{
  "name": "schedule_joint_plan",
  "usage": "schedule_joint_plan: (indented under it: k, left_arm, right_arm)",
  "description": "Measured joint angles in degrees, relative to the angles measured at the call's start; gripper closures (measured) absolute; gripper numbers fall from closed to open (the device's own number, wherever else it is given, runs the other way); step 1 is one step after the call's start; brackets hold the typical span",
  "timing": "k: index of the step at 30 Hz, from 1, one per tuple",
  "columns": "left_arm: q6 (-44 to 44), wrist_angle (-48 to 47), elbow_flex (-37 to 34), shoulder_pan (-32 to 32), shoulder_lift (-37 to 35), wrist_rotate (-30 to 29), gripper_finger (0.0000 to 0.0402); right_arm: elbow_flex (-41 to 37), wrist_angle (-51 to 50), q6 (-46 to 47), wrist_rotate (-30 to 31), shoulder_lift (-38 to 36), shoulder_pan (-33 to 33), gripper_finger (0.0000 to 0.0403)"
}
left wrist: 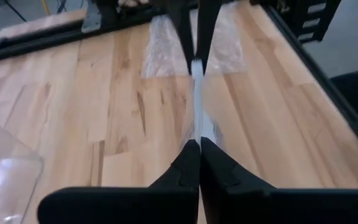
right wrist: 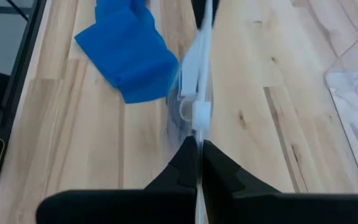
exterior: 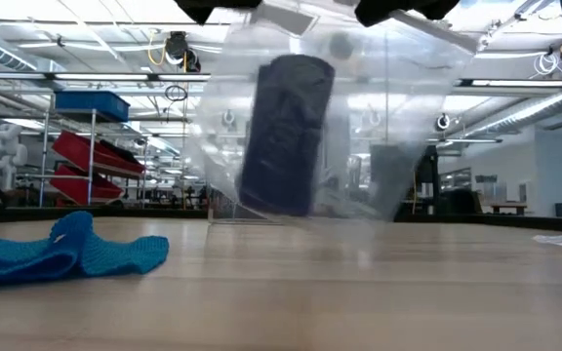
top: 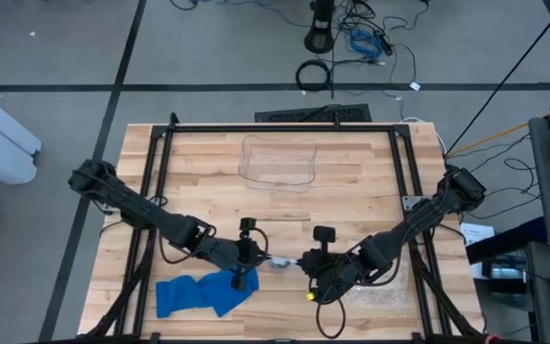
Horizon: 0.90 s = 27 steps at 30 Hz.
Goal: Roll bandage
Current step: Close the transparent zip bag
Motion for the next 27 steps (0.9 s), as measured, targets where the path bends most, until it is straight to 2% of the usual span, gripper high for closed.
schedule_joint_plan:
  k: [11,16,19,24,27]
  left_arm:
    - [-0.02,0.13,0.04,-0.37,0.07,-0.61,0.0401]
    - [-0.04,-0.41,0.0,-0.39,0.04,-0.6,0.0401]
    - [-0.07,-0.04,0.0,-0.35,0.04,-0.6,0.0401]
    - [-0.16,0.47,0.0,-0.35,0.07,-0.55,0.0401]
    - [-0.17,0.45,0.0,-0.35,0.07,-0.55,0.0401]
  right_arm:
    - [-0.17,2.47,-2.86,1.43,-0.1,0.83,0.0395]
    - [-0.28,3.68,-4.34,0.92,-0.05,2.19,0.0346]
    - [-0.28,4.55,-4.54,3.01,-0.06,2.36,0.0307]
    - [-0.26,8.86,-5.87,4.76,-0.06,1.29,0.0246]
    - [-0.19,10.25,-6.04,4.94,0.02,0.07,0.0225]
